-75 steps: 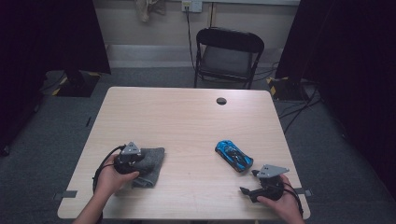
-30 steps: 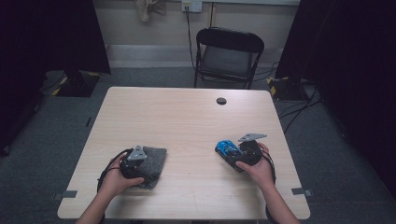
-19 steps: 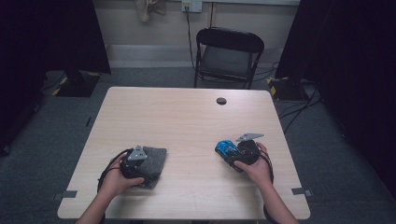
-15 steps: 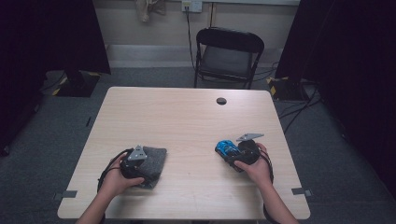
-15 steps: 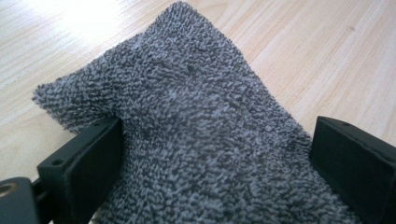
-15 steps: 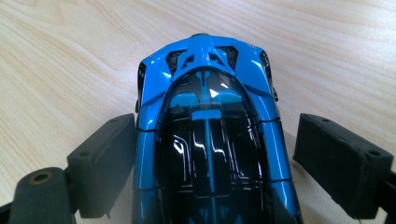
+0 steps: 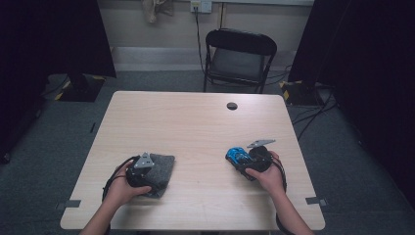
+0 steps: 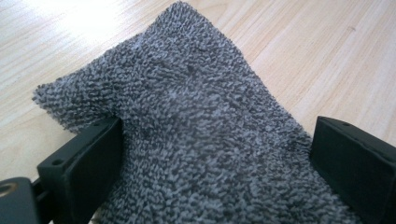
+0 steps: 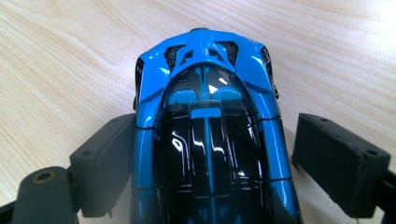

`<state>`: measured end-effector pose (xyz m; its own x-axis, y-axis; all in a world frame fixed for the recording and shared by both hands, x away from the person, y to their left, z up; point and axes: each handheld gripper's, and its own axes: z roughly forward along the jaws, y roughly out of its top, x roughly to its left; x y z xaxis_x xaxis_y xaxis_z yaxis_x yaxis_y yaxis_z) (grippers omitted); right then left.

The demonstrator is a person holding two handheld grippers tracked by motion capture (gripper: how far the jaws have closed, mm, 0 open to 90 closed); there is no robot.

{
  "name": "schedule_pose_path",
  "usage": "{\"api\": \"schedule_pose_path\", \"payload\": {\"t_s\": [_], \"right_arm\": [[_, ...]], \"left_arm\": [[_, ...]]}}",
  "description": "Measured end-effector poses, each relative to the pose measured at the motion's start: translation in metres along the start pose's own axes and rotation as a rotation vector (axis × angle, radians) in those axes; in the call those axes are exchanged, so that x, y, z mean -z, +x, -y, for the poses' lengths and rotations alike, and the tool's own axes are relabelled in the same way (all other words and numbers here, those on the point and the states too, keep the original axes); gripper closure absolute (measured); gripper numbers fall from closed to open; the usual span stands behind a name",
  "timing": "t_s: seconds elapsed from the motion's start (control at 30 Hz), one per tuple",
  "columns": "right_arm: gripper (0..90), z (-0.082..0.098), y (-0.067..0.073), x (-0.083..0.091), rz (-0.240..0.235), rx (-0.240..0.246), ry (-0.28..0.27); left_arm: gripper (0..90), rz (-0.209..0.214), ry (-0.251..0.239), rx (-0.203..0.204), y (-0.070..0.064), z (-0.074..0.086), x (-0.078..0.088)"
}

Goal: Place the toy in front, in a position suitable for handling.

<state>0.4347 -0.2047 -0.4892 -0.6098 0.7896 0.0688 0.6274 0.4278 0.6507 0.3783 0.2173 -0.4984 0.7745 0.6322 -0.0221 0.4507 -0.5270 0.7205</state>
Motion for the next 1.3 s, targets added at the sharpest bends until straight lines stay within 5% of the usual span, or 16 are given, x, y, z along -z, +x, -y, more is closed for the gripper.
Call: {"api": "schedule_pose_path", "payload": {"t_s": [0.47,0.6,0.93,1.3], "right_arm": [[9.1,-0.0007,0.0035,-0.0026,0.022,0.012,0.021],[12.4,-0.0002,0.0085,-0.0041,0.037,0.058,0.018],[17.8,0.0052,0.0075,-0.0031,0.050,0.038,-0.034],[18.6,0.0041,0.0107,-0.0025,0.067,0.020,-0.023]], "left_arm": [[3.2,-0.001,0.000,-0.004,-0.0001,0.0000,-0.0002],[3.2,0.000,-0.001,-0.002,0.0000,0.0000,-0.0003],[3.2,-0.003,-0.003,-0.005,-0.0002,0.0001,-0.0007],[3.2,-0.001,-0.006,0.000,-0.0002,0.0005,-0.0006]]}}
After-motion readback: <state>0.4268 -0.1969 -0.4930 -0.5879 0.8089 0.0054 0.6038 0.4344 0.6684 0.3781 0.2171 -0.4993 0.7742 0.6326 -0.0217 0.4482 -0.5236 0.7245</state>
